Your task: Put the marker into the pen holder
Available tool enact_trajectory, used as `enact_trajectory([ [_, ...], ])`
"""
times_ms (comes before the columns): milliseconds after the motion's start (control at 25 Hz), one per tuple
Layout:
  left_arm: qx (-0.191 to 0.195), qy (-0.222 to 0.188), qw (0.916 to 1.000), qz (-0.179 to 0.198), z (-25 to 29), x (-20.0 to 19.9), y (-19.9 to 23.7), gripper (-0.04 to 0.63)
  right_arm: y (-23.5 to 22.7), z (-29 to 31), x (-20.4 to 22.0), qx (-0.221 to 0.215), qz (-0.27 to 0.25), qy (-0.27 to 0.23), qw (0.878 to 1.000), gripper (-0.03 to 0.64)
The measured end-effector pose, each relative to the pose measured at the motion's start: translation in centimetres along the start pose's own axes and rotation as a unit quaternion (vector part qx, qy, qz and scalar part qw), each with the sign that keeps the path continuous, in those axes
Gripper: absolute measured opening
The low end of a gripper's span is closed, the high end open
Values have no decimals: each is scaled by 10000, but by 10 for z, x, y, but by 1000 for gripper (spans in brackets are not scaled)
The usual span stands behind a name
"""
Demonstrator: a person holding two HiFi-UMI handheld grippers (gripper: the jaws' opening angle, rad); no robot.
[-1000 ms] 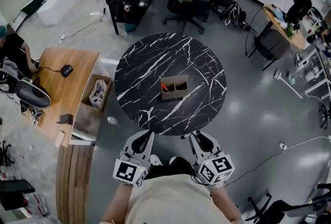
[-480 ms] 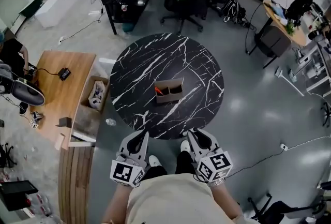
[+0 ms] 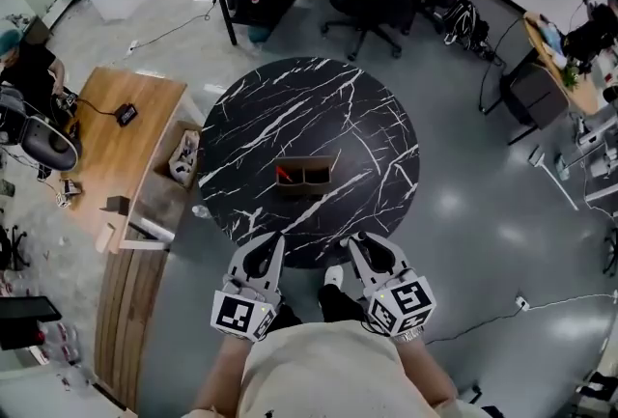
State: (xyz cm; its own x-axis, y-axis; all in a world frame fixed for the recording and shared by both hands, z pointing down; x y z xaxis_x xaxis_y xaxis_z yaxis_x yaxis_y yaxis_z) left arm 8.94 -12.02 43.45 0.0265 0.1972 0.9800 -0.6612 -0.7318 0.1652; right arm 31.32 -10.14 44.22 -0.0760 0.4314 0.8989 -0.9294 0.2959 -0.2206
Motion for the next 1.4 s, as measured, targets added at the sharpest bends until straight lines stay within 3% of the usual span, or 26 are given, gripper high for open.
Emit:
enact_trajectory([
  [400,-401,42,9992,-23,54,4,-6,9,-55,31,-18,-377,-123,102,9992,81],
  [600,-249,200,9995,54,79,8,17,9,-65,63,-27,-327,-92,155,9993,81],
  [880,-301,-139,9991,-277,113,6,63,9,-69,120,-35,-199,-186,178,9995,81],
  [1400,-63,173,9986,-501,153,40,125,9,-72,214,-16,103,-387,355,9986,81],
])
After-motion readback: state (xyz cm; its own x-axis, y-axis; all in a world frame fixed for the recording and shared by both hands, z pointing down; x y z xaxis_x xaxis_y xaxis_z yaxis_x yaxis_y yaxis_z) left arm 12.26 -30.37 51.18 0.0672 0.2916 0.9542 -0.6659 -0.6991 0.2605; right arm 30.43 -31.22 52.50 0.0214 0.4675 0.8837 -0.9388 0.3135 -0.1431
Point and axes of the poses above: the fingertips, and each gripper's own axes: z forward along the fingers, y to its left, x out of its underside, the point moved 8 cm from there along -z, backward along the fingers, and after that the axes turned 9 degrees about x, right-handed, at the moved point
